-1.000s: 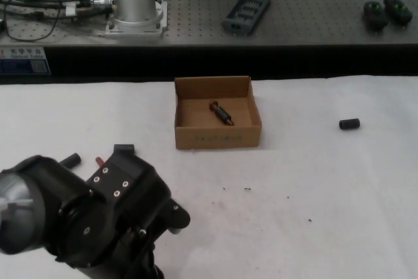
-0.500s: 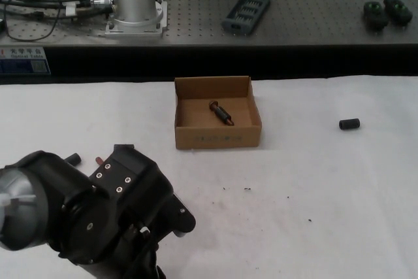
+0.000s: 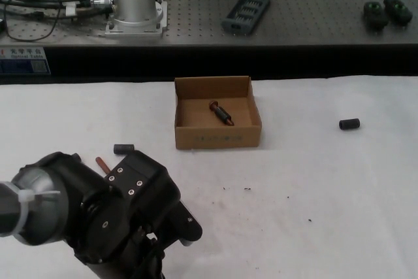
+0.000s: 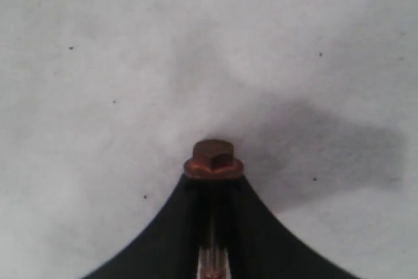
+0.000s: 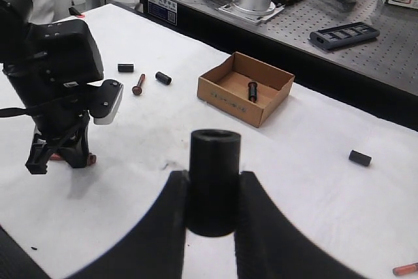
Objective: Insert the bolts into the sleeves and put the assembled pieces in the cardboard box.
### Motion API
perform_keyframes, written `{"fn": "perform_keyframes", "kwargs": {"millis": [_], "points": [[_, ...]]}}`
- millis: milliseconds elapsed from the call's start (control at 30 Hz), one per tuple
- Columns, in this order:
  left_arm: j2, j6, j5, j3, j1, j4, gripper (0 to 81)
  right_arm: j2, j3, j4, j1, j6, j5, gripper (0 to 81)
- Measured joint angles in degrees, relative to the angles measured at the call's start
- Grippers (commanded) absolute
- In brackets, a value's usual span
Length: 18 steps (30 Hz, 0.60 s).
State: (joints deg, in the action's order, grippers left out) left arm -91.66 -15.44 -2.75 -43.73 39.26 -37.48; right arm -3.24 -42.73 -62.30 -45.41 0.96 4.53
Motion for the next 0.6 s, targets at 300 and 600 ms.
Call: {"fn": "perform_keyframes", "kwargs": {"millis": [300, 600], "points": [[0.29, 1.03, 0.03, -0.15, 0.00, 0.11, 0.6, 0.00, 0.00, 0.00, 0.00, 0.96, 0.00, 6.6], [8.15, 10.46, 1.32, 0.54, 0.00, 9.34, 0.6, 0.00, 0.00, 2.27, 0.00, 1.09, 0.00, 6.6]]}}
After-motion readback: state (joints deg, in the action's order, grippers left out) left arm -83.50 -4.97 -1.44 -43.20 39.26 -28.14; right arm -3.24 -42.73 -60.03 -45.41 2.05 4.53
